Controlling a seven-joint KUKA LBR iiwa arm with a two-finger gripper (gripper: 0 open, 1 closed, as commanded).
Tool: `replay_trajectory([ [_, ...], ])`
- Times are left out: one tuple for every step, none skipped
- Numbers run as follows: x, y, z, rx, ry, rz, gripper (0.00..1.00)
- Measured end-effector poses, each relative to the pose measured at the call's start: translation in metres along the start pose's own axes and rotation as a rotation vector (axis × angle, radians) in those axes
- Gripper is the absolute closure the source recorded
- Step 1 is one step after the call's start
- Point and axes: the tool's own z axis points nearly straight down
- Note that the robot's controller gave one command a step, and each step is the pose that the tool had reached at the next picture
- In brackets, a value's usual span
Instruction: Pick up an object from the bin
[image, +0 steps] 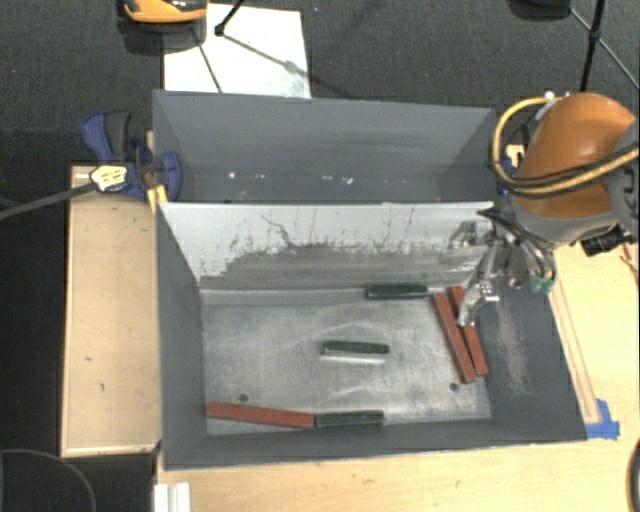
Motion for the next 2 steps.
replay_trajectory([
  [0.009, 0.009, 0.071, 0.001, -0.004, -0.006, 0.0],
  [0.027, 0.068, 0.106, -0.001, -0.008, -0.067, 1.0],
])
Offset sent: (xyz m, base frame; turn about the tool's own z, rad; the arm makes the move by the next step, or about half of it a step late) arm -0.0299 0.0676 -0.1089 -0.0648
